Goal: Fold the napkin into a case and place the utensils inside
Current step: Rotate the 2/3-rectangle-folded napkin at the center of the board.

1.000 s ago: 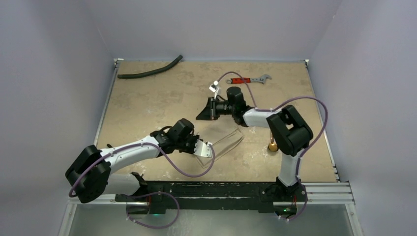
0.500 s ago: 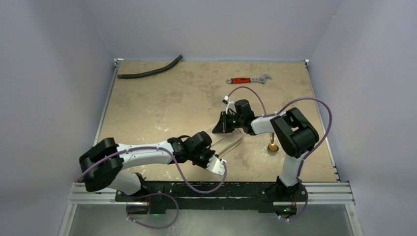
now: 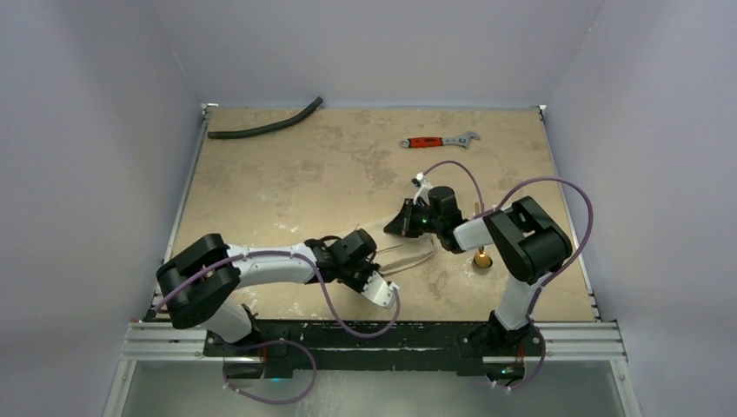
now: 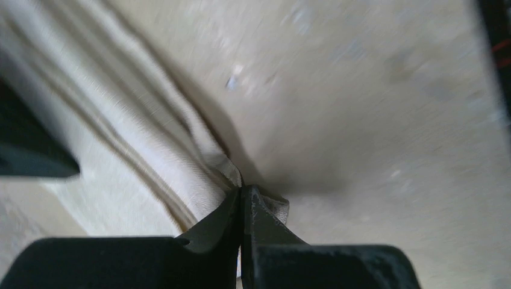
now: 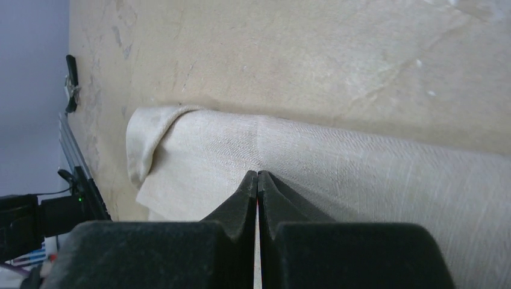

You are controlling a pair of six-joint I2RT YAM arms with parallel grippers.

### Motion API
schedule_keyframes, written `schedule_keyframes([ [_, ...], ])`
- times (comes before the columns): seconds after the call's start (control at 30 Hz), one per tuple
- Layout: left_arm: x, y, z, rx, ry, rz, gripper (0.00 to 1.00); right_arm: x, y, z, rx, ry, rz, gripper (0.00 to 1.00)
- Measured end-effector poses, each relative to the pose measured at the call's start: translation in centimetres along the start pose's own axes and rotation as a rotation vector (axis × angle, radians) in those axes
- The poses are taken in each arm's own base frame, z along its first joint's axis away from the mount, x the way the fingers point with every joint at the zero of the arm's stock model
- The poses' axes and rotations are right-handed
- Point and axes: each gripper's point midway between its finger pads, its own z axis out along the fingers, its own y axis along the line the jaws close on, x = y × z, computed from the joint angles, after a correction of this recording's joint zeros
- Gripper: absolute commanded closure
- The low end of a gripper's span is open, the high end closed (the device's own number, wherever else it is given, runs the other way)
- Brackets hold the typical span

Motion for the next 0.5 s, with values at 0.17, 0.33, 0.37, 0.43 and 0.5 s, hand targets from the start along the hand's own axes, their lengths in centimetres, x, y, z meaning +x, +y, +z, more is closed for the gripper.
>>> schedule_keyframes([
  [0.17, 5.5, 2.0, -1.7, -0.059, 0.123, -0.059, 0.95, -0.1, -1.0, -1.5, 0.069, -0.077, 0.023, 1.00],
  [0.33, 8.2, 0.2, -3.8, -0.028, 0.209, -0.097, 0.78, 0.0, -1.4, -2.9, 0.121, -0.118, 0.027, 1.00],
  [0.37, 8.2, -0.3, -4.2, -0.014, 0.212, -0.103, 0.77, -0.1, -1.4, -3.2, 0.132, -0.126, 0.026, 1.00],
  [0.43, 7.9, -0.9, -5.1, -0.003, 0.205, -0.113, 0.75, -0.7, -1.0, -3.7, 0.140, -0.146, 0.014, 1.00],
  [0.5, 7.3, -0.8, -6.3, -0.022, 0.191, -0.128, 0.74, -1.5, -0.2, -4.3, 0.139, -0.170, -0.012, 1.00],
])
